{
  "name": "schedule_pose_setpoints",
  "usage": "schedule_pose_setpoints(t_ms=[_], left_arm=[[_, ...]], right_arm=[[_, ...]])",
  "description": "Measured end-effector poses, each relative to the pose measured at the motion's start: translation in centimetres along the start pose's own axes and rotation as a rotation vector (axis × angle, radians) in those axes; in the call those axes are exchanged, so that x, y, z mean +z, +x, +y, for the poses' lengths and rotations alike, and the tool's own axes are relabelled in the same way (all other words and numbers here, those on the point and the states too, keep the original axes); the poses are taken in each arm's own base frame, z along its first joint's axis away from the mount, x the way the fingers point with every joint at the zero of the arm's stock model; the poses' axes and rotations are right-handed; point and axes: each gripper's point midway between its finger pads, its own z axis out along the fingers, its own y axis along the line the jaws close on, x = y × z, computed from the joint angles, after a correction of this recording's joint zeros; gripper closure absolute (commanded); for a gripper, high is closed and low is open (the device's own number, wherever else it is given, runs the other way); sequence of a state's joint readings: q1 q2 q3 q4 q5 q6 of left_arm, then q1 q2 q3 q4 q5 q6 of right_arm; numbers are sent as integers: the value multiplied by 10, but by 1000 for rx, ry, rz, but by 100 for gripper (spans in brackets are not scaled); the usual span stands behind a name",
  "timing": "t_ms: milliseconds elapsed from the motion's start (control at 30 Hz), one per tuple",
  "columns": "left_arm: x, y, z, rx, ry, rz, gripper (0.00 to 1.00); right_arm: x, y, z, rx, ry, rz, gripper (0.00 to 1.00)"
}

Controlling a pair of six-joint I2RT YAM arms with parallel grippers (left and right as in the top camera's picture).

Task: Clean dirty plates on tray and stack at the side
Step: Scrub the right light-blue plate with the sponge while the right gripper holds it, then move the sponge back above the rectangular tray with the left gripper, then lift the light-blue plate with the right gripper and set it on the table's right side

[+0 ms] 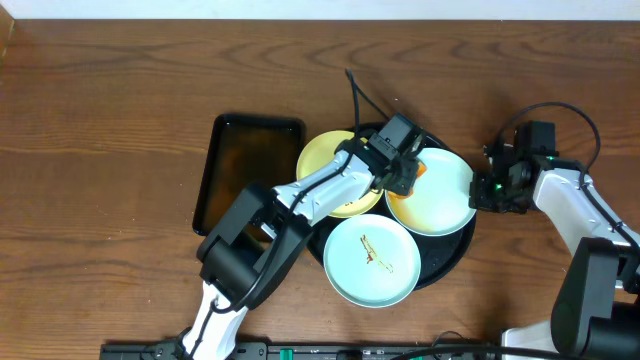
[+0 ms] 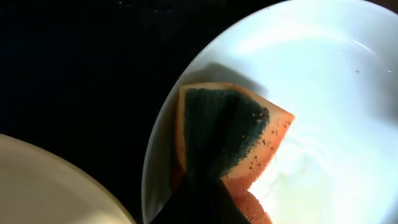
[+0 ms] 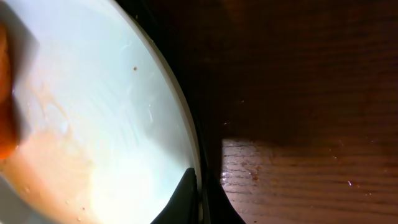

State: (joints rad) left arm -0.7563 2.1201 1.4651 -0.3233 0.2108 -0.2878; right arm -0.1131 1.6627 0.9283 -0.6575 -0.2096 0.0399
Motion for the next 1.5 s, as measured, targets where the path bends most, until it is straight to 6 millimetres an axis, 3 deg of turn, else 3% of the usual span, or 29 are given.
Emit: schedule_pose_setpoints(t_ms=[100,200,333,433,533,700,867,1100,1300,1500], left_arm=[[-6,1,-7,3,25,8,92],[-26,-4,-17,8,55,-3,93],[-86,-18,-27,17,54,-68,92],[-128,-23,-24,14,12,-115,93],[-152,-19,-3,-14,-67,-115,93],[-161,-8,55,-113,-201,-53,93],[-177,-9,117,-245,-291,-50,93],[-200,7,186,-448,-374,-23,93],[-212,24,214,-552,-402,11,93],[-216,30,221,-578,-407,28,93]], right_arm=[[0,0,1,-3,1,1,98],[0,0,1,-2,1,1,98],[0,0,1,-2,1,1,96],[0,0,1,-7,5,1,91],[1,1,0,-10,11,5,90],[4,-1,0,-12,10,-6,88],[7,0,0,-19,2,-16,99],[6,-1,0,-34,3,-22,99],[-7,-11,2,-42,9,-62,99],[-41,-29,0,-59,64,-175,99]])
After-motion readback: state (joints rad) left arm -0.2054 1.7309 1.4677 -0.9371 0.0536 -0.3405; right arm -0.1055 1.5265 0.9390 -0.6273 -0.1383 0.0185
